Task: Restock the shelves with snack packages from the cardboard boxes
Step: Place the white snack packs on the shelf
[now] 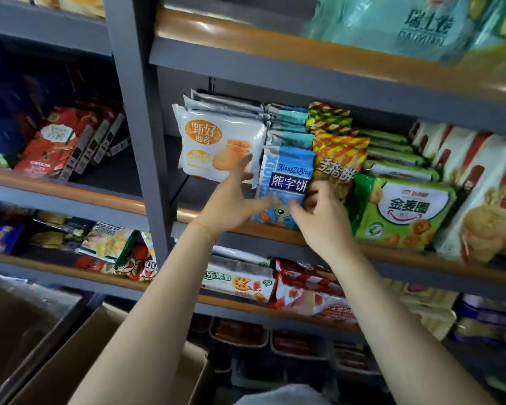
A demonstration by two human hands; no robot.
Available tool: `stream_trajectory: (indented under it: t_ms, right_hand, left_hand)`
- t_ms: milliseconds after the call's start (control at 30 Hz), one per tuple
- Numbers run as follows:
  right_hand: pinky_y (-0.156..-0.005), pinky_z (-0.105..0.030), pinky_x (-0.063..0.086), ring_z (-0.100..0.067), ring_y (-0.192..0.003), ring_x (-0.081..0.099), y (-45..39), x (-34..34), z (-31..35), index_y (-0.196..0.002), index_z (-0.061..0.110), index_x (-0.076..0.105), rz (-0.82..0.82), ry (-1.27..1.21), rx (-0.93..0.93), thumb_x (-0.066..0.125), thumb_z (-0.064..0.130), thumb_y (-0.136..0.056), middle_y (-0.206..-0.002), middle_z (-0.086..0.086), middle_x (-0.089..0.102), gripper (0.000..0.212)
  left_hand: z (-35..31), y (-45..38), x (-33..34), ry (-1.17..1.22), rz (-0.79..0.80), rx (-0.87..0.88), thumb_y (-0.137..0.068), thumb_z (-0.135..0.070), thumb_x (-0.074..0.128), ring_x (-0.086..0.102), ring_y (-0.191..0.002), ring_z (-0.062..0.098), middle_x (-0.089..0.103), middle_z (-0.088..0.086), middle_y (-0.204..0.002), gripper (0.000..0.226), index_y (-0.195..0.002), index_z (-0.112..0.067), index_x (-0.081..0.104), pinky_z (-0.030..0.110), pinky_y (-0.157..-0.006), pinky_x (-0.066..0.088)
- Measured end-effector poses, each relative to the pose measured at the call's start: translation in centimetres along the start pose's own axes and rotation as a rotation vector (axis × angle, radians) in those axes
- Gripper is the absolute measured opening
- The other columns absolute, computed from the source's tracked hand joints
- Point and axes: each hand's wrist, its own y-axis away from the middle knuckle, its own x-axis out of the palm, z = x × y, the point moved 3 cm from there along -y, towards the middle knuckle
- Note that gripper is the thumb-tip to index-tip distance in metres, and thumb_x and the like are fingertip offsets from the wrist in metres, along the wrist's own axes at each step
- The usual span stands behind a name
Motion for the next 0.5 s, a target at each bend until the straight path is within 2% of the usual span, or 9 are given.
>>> stream_trajectory:
  t_ms: [67,133,233,300,400,500]
  right_hand:
    - [-0.061,-0.030,0.040,-0.021,-0.096,0.062,0.2,1.3,0.3,-0.121,0.015,0.049,0.070,0.019,0.013,0.065,0.035,-0.094,-0.113,-0.001,0.064,0.037]
    - [-0.069,-0.026,0.039,-0.021,-0.106,0.061,-0.1,2.1,0.8,-0.126,0.012,0.048,0.082,-0.009,0.042,0.064,0.033,-0.096,-0.121,-0.003,0.063,0.040]
    - [-0.068,-0.019,0.034,-0.019,-0.108,0.060,-0.7,2.7,1.3,-0.131,0.011,0.046,0.074,-0.044,0.072,0.063,0.029,-0.097,-0.124,-0.004,0.061,0.042]
    - [-0.068,-0.019,0.033,-0.021,-0.110,0.059,-0.9,3.1,1.4,-0.134,0.010,0.044,0.062,-0.044,0.078,0.062,0.026,-0.097,-0.127,-0.006,0.059,0.044]
    - [-0.073,-0.026,0.042,-0.026,-0.111,0.060,-0.7,3.7,1.2,-0.137,0.006,0.038,0.031,-0.079,0.125,0.061,0.023,-0.096,-0.127,-0.010,0.058,0.050]
    - [-0.061,-0.025,0.042,-0.023,-0.102,0.063,-1.1,3.9,1.4,-0.131,0.008,0.038,0.059,-0.207,0.194,0.063,0.016,-0.094,-0.122,-0.007,0.062,0.046]
  left_hand:
    - [0.1,-0.2,0.1,-0.033,0.016,0.019,-0.085,-0.039,0.080,0.052,-0.133,0.016,0.055,0.004,-0.144,0.096,-0.158,-0.029,0.020,0.037,-0.099,0.052]
    - [-0.1,-0.2,0.1,-0.057,0.010,0.025,-0.091,-0.031,0.074,0.052,-0.132,0.015,0.056,0.005,-0.143,0.087,-0.159,-0.028,0.020,0.030,-0.092,0.050]
    - [-0.4,-0.6,-0.1,-0.067,0.022,0.047,-0.097,-0.023,0.068,0.046,-0.125,0.004,0.056,0.000,-0.140,0.079,-0.159,-0.026,0.019,0.022,-0.088,0.043]
    - [-0.3,-0.7,-0.1,-0.056,0.055,0.049,-0.097,-0.021,0.067,0.042,-0.122,0.000,0.055,-0.006,-0.134,0.080,-0.160,-0.025,0.017,0.018,-0.087,0.041]
    - [-0.3,-0.9,0.2,-0.089,0.112,0.062,-0.093,-0.022,0.072,0.046,-0.126,0.003,0.056,-0.008,-0.140,0.085,-0.160,-0.027,0.018,0.026,-0.097,0.043]
    - [-0.4,-1.1,0.3,-0.099,0.139,0.073,-0.093,-0.021,0.072,0.047,-0.127,0.006,0.055,-0.010,-0.138,0.086,-0.159,-0.028,0.019,0.028,-0.099,0.043]
